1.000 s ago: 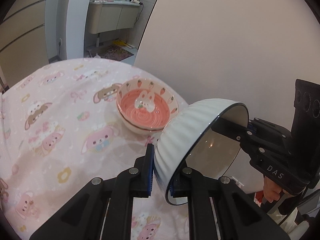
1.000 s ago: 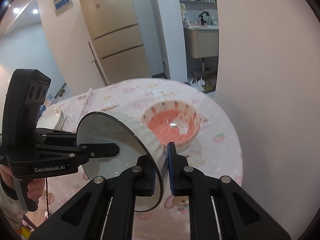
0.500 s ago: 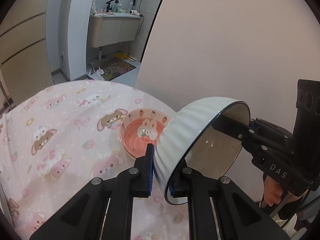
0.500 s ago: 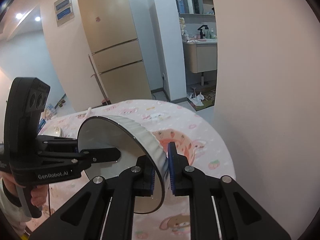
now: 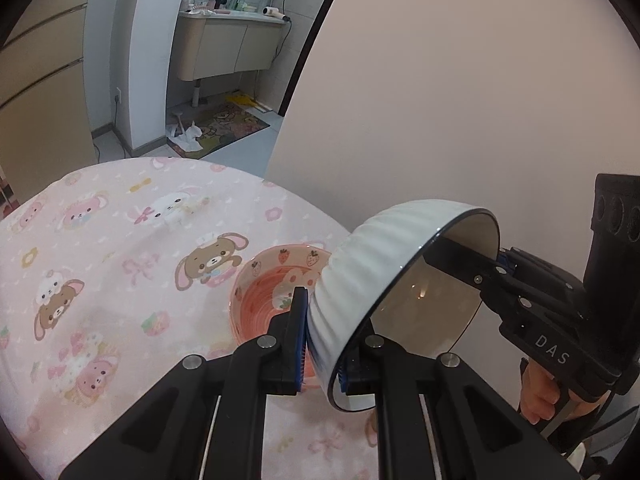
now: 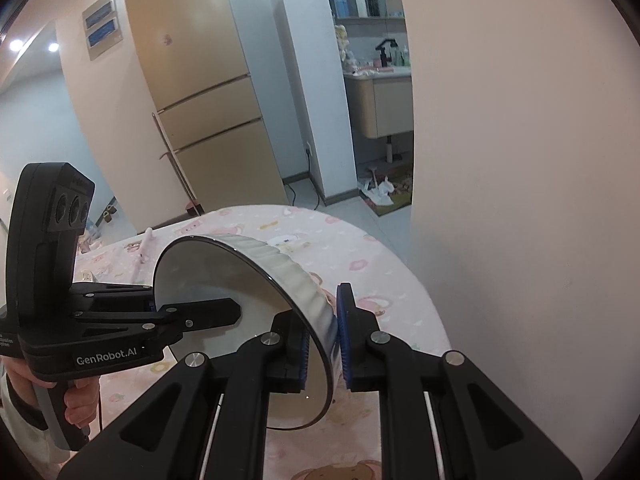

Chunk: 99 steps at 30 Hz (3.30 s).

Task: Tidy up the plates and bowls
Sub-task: 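Lift the white bowl with both grippers and carry it over another white bowl, then lower the white bowl into the other white bowl with both grippers, then open both grippers to release the white bowl, then withdraw both open grippers back from the white bowl stack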

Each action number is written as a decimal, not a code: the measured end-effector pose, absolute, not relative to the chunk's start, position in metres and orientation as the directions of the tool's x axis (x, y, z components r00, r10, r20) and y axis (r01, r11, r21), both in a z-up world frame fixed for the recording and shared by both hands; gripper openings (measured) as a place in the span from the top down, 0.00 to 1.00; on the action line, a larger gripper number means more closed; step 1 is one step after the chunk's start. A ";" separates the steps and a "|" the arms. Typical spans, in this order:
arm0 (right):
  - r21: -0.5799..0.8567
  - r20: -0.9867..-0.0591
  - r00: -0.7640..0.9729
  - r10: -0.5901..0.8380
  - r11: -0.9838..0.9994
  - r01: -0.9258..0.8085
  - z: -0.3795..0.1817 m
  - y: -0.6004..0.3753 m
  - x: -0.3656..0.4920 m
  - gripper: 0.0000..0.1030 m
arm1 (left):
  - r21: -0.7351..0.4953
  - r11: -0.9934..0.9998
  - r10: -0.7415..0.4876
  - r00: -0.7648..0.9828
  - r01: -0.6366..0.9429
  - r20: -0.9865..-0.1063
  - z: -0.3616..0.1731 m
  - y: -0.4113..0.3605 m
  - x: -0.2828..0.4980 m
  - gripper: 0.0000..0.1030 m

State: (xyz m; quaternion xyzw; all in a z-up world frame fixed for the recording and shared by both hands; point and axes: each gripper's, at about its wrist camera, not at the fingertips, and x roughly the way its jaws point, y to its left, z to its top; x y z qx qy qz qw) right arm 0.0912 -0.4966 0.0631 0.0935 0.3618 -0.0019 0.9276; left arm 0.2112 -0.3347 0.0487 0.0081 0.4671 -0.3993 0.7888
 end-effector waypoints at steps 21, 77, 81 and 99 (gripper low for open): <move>0.104 -0.738 0.674 0.015 0.990 0.092 0.025 -0.490 0.127 0.88 | -0.246 0.737 -0.532 0.317 0.629 -0.785 0.009 -0.336 0.219 0.88; 0.099 -0.462 0.885 -0.054 0.989 0.112 0.123 -0.449 0.019 0.76 | -0.121 0.766 -0.608 0.650 0.631 -0.456 0.136 -0.247 0.110 0.52; 0.060 -0.415 0.906 -0.084 0.991 0.119 0.125 -0.431 0.000 0.73 | -0.110 0.789 -0.598 0.716 0.604 -0.359 0.137 -0.218 0.092 0.13; 0.122 -0.376 0.925 -0.052 0.987 0.105 0.051 -0.411 -0.009 0.01 | -0.180 0.756 -0.650 0.692 0.629 -0.313 0.074 -0.167 0.076 0.00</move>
